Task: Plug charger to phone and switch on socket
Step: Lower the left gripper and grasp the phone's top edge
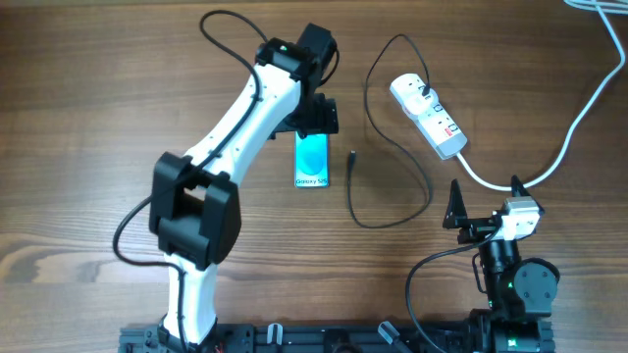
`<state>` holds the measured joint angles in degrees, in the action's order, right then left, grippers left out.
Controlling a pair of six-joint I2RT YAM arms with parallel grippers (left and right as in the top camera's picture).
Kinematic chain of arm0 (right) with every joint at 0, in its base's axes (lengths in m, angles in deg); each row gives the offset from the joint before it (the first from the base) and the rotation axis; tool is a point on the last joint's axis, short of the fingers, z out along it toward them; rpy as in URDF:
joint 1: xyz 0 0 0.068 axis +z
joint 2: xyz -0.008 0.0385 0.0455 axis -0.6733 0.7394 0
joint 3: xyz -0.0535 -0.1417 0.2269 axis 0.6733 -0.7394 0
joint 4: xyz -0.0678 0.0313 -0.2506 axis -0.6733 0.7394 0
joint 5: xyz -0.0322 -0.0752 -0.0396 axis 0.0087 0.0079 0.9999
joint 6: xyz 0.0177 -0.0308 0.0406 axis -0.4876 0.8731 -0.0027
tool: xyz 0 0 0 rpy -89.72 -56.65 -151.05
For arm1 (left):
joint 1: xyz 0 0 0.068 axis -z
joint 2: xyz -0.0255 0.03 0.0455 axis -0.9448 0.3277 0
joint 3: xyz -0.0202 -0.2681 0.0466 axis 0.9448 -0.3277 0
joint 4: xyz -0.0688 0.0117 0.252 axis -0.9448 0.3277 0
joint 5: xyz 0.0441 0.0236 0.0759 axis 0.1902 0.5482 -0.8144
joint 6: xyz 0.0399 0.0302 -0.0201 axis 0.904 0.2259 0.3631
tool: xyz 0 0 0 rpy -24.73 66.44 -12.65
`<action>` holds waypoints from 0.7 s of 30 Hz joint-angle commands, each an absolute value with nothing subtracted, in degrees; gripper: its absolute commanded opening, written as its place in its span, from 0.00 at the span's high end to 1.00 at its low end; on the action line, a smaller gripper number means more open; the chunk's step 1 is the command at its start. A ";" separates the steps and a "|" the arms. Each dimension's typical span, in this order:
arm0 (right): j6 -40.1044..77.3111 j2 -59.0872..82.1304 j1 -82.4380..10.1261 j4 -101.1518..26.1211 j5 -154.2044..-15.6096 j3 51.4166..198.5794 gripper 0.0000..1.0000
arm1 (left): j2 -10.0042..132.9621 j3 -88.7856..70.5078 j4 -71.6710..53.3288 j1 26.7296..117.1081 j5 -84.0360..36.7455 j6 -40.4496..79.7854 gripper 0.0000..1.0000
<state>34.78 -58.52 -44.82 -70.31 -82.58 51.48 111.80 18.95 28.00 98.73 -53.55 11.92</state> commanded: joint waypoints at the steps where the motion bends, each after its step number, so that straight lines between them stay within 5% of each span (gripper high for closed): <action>1: 35.37 -58.82 -44.52 -70.46 -82.01 51.44 0.00 | 114.51 19.76 25.99 100.37 -54.57 13.47 0.00; 21: 35.37 -58.82 -44.52 -70.44 -82.01 51.44 0.00 | 121.20 18.44 20.67 100.72 -54.55 13.30 0.00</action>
<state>34.78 -58.52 -44.82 -70.31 -82.58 51.48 120.46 18.82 20.81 100.61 -53.59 12.55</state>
